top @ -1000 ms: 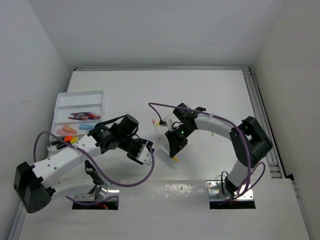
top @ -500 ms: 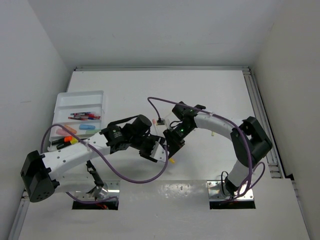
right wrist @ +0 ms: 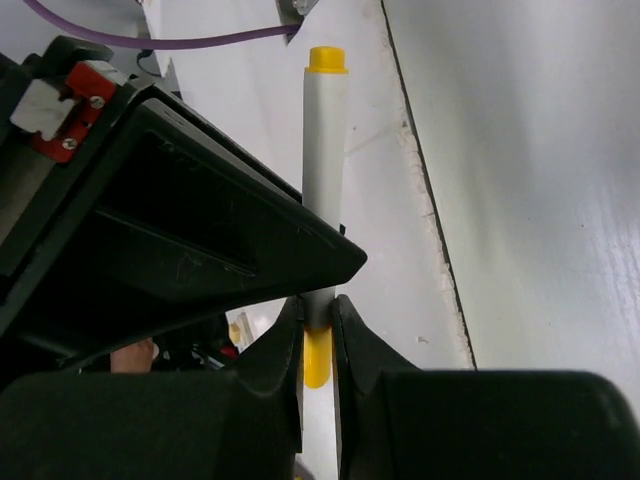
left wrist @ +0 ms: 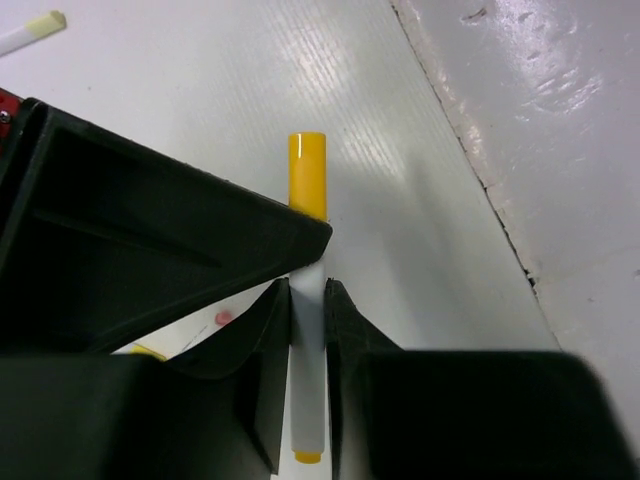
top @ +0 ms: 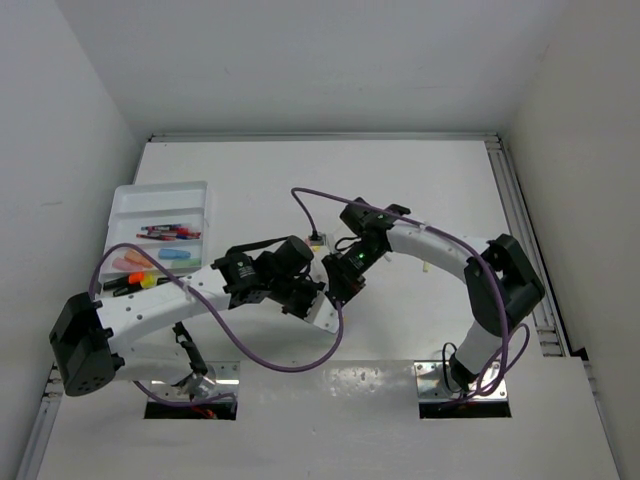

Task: Sort the stationery into containers
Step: Pass the stationery from the right arm to the left, then place the stationery into the container

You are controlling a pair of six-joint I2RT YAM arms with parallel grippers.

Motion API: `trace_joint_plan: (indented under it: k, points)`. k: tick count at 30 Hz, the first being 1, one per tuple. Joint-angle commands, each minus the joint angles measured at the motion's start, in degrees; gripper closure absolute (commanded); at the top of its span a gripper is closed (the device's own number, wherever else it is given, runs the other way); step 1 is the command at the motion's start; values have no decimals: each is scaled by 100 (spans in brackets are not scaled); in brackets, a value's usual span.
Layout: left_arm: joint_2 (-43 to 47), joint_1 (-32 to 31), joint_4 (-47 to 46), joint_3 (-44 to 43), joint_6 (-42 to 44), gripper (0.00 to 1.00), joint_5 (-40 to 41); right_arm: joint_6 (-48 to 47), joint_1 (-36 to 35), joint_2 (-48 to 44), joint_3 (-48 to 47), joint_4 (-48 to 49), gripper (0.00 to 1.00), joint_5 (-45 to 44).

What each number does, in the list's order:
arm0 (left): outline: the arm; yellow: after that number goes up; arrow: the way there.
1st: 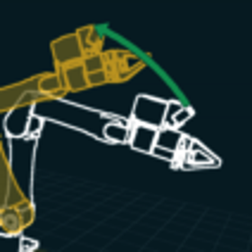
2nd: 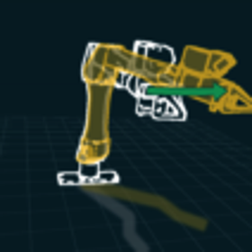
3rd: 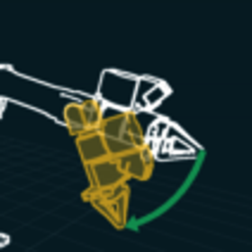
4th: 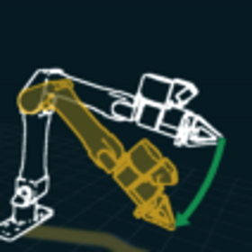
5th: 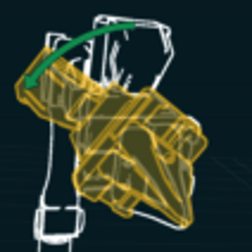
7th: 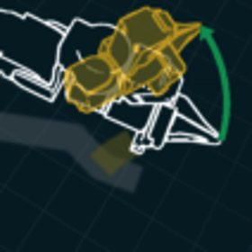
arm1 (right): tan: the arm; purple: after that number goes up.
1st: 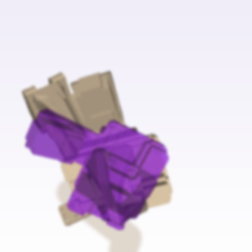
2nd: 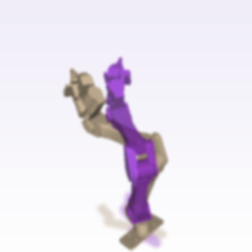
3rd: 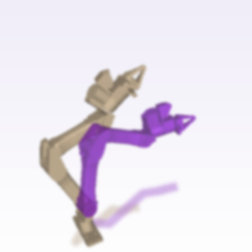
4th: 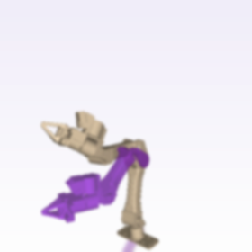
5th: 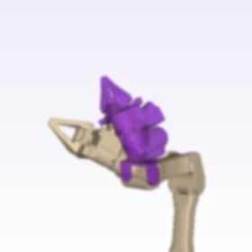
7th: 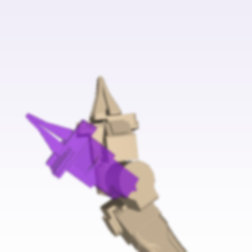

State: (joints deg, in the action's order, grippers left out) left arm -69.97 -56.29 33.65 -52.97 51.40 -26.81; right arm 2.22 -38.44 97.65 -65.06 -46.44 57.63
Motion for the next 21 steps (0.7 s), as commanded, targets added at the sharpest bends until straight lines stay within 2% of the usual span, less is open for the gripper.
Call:
trace_joint_plan:
  k: [1, 3, 4, 6, 7, 9, 10, 12, 13, 14, 15, 16, 17, 18, 19, 20, 21]
  points:
    - [19, 65, 159, -214, 46, 88, -158, 15, -33, -229, -305, 3, 92, 241]
    - [36, 232, 273, -205, 72, 91, -114, 7, 2, -211, -367, -41, 79, 153]
    - [19, 537, 352, -196, 64, 94, -184, -11, 133, -211, -454, -102, 65, 118]
    - [-7, 1204, 510, -222, 247, 96, -298, -11, 370, -176, -708, -155, 57, -49]
    - [-77, 1443, 685, -318, 361, 98, -351, 15, 720, -167, -814, -199, 53, -67]
    - [-217, 1988, 923, -529, 800, 98, -369, 111, 1099, -132, -955, -147, 52, -146]
    - [-427, 2582, 1220, -669, 1002, 99, -352, 164, 1449, -106, -1095, -138, 51, -259]
    - [-761, 3227, 1538, -1240, 1696, 100, -290, 156, 1741, -97, -1193, -129, 51, -348]
    - [-1207, 3891, 1887, -1494, 2133, 100, -316, 139, 1926, -123, -1220, -129, 51, -505]
    - [-1481, 4254, 2117, -2115, 2355, 100, -369, 104, 2015, -123, -1220, -129, 51, -559]
    - [-2102, 4911, 2598, -2486, 2558, 100, -430, 51, 2111, -132, -1185, -129, 51, -594]
    - [-2456, 5213, 2873, -2916, 2951, 100, -605, 33, 2164, -132, -1141, -129, 51, -612]
    - [-2790, 5512, 3171, -3869, 3138, 100, -659, 33, 2208, -158, -1097, -129, 51, -621]
    - [-3168, 6028, 3775, -4383, 3366, 100, -703, -10, 2252, -158, -992, -129, 51, -621]
    - [-3824, 6216, 4016, -4893, 3742, 100, -686, -20, 2270, -167, -939, -138, 51, -621]
    - [-4100, 6401, 4175, -5734, 3842, 100, -651, -37, 2279, -193, -869, -129, 51, -621]
    - [-4529, 6699, 4185, -6038, 3930, 100, -494, -55, 2296, -193, -738, -77, 51, -621]
